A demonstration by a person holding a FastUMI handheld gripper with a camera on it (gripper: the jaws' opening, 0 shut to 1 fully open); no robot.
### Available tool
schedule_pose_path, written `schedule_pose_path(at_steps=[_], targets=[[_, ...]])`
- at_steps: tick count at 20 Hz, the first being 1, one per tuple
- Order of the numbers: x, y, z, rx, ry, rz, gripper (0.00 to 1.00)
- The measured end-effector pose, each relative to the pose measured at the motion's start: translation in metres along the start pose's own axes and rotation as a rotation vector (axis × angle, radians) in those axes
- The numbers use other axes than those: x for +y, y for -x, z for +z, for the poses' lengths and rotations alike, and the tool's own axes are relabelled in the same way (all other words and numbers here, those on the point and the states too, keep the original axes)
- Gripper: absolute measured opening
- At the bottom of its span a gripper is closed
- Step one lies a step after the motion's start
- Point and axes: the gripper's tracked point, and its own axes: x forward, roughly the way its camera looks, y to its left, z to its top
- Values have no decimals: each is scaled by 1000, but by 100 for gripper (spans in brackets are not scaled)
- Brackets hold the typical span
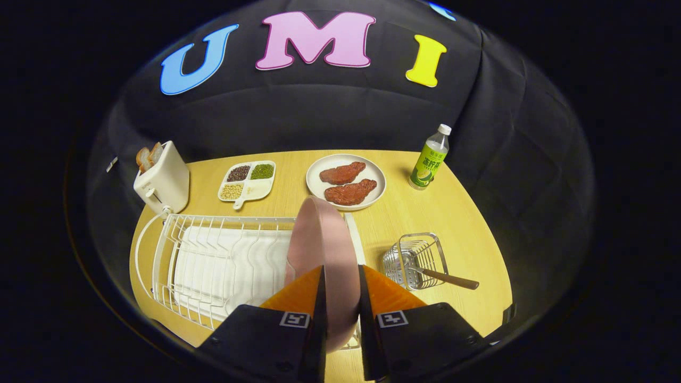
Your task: Take the plate from the dish rack, then take the spoon from the basket and place it into the plate.
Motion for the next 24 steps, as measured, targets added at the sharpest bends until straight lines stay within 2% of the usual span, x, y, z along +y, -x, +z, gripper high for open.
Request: schedule_pose_path(at_steps=[4, 17, 21, 24], targets=[[-2, 3, 4, -19, -1, -71, 24], [1, 21, 34, -128, 117, -193, 24], [-6, 28, 40, -142, 67, -189, 24], [-6, 42, 46, -160, 28, -133, 24]])
